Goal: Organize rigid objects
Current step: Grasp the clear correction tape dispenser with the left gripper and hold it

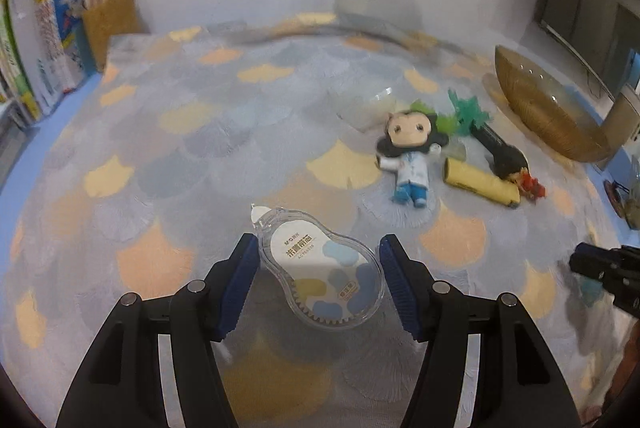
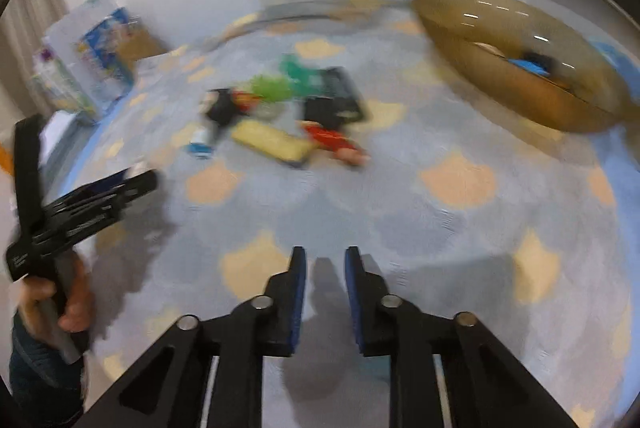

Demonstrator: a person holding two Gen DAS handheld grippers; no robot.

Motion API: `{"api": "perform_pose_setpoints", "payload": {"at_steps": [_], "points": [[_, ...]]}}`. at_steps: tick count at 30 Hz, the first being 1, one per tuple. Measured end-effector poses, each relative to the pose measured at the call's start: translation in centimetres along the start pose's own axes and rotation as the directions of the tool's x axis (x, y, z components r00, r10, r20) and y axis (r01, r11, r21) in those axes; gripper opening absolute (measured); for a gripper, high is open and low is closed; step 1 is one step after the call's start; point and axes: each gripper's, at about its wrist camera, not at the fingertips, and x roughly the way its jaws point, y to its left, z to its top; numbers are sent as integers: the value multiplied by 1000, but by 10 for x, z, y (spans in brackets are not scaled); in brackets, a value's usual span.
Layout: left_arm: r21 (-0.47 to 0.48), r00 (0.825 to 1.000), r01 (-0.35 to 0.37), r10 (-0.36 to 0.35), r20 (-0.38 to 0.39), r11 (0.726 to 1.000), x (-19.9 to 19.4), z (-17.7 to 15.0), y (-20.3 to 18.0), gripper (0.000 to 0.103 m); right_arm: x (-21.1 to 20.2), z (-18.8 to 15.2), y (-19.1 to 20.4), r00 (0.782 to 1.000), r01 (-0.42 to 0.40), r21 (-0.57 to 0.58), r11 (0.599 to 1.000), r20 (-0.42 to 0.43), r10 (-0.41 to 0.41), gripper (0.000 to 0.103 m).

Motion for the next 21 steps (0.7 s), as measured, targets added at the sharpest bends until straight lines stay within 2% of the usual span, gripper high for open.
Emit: {"api": "perform_pose_setpoints", "payload": {"at_steps": [1,2,3,4,5,8,10,11,12,15,21], "points": [[4,1000,0,0,11,1000,-1,0,-1,60,-2,1,-7,999,48,4,999,24,-48,21],[11,1000,-3,3,11,1000,-2,-1,-2,60,-2,2,-11,996,82,2,997,36,-82,27],[18,1000,-9,9,1,1000,0,-1,-3,60,2,5,-17,991,131,-2,991,34,-131,41],[25,1000,-15,15,-10,1000,2,-1,-4,60,7,7,-21,987,158,-4,987,24,-158,50],[31,1000,-18,19,-15,999,2,-2,-5,60,12,10,-25,986,164,-4,986,17,-164,65],[38,1000,-22,22,-15,999,2,-4,-6,60,24,22,-29,984,174,-20,984,38,-173,70],[42,999,-28,29,-17,999,2,-4,-6,61,31,29,-28,983,183,-33,983,40,-181,86],[44,999,-31,32,-20,999,3,-4,-7,61,36,33,-28,982,189,-36,981,28,-188,103],[46,999,-34,35,-23,998,3,-4,-7,61,42,36,-30,978,208,-35,978,10,-208,103],[48,999,-41,42,-22,998,2,-5,-9,61,45,42,-34,982,187,-24,982,-14,-188,103],[42,997,-64,66,-35,997,5,-5,-9,61,39,25,-33,979,192,-15,981,67,-191,103]]}}
